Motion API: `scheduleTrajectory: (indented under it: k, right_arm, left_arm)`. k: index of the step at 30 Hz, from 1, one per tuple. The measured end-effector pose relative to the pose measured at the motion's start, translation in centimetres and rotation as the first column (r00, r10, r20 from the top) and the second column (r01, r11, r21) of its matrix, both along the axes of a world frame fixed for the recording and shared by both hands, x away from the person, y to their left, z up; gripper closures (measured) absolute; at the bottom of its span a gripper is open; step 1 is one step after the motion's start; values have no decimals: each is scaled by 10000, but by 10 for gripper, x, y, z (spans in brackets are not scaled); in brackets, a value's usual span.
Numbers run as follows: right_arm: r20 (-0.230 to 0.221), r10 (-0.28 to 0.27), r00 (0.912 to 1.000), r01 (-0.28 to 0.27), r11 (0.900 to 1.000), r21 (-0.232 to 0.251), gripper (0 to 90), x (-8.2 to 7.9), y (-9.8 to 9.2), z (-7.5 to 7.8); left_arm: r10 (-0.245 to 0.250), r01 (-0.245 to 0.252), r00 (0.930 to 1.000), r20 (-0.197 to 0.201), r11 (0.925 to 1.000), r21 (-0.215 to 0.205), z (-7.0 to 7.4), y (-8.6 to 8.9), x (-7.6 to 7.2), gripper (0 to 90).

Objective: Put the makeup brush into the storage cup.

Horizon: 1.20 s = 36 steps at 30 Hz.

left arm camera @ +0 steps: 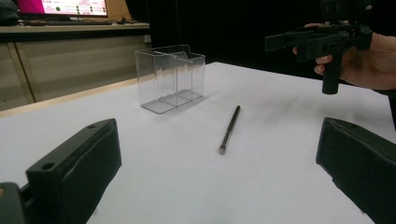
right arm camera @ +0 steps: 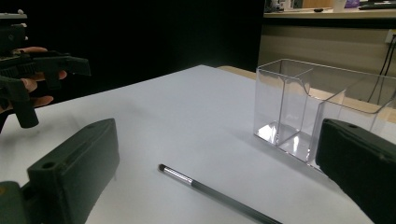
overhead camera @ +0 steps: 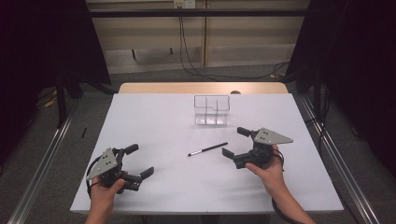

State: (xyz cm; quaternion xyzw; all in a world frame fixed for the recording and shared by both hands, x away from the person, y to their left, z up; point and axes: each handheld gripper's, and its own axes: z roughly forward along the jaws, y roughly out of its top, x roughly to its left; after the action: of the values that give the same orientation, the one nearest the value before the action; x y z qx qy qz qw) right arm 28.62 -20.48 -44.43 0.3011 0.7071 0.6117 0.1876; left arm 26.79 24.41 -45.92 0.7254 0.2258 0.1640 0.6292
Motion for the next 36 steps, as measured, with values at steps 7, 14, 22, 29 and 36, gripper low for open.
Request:
scheduleTrajectory:
  k: [7, 14, 22, 29, 36]
  right_arm:
    - [-102, 118, 9999, -118, 9999, 6, 0, 6, 7, -2]
    - [-235, 201, 9995, -201, 9998, 22, 0, 12, 15, -7]
    - [-313, 342, 9989, -339, 9994, 98, 0, 19, 26, -10]
    - [-354, 439, 9984, -436, 9990, 108, 0, 25, 33, -10]
    - [-330, 450, 9984, -445, 9989, 166, 0, 33, 39, -9]
  left_arm:
    - [-8, 8, 10000, -83, 10000, 15, -1, 0, 1, 0]
    - [-3, 3, 9999, -110, 10000, 25, -1, 0, 2, 0]
    - [-27, 27, 9999, -111, 10000, -34, -2, 1, 3, 0]
    - [-31, 30, 9999, -99, 9999, -103, -2, 1, 3, 0]
    - [-40, 40, 9999, -133, 10000, -56, -1, 2, 2, 0]
